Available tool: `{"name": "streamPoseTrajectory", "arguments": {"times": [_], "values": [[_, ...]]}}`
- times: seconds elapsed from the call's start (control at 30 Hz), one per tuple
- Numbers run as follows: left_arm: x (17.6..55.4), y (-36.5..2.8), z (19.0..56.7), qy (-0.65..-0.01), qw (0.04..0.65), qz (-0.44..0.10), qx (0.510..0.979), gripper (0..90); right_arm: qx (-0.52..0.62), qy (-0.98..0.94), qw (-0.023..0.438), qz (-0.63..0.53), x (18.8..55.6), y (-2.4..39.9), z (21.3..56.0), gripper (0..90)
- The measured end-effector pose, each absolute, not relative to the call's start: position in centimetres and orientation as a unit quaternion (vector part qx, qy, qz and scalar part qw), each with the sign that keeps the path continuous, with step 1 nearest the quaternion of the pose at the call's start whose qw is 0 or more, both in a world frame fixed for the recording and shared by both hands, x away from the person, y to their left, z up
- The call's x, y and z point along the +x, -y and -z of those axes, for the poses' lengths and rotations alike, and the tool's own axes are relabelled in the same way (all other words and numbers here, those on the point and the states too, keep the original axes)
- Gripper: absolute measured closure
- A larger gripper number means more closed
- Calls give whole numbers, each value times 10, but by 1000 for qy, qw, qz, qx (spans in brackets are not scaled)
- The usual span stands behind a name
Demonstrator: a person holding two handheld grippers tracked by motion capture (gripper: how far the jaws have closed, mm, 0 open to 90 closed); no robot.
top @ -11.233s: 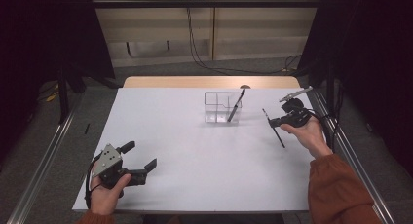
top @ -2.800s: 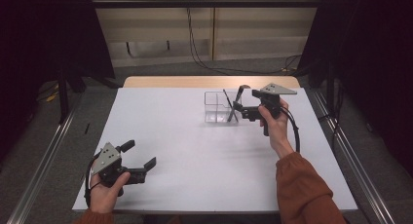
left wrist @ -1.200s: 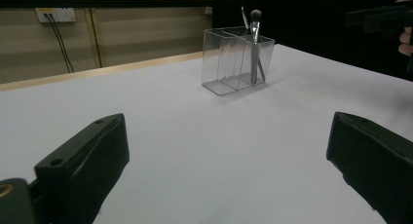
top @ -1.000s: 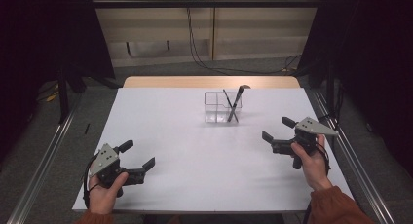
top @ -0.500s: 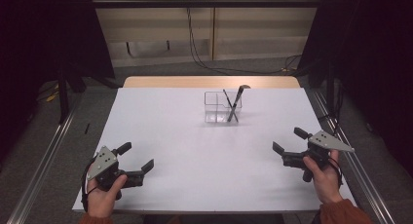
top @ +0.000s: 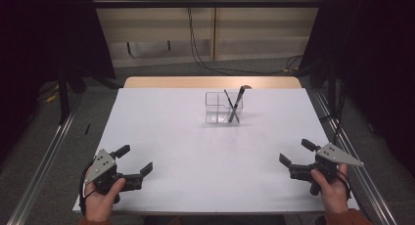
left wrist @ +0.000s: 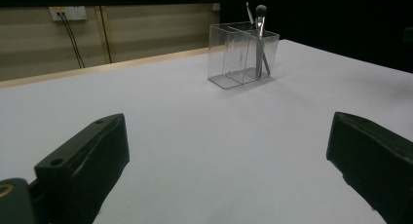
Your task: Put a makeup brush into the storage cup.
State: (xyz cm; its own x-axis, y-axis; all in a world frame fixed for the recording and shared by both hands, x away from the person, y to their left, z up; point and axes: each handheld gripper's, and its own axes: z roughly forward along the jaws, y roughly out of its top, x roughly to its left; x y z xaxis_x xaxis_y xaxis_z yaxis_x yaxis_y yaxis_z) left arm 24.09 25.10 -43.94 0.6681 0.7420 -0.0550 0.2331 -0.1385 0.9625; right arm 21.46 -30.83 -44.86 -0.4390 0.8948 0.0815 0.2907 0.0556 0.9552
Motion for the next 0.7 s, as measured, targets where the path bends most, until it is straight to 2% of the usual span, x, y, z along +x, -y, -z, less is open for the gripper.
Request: {"name": "streamPoseTrajectory", "arguments": {"times": [0.7], "values": [[242, -248, 440, -334, 559, -222, 726, 19, 447, -663, 291, -525, 205, 313, 451, 2]]}}
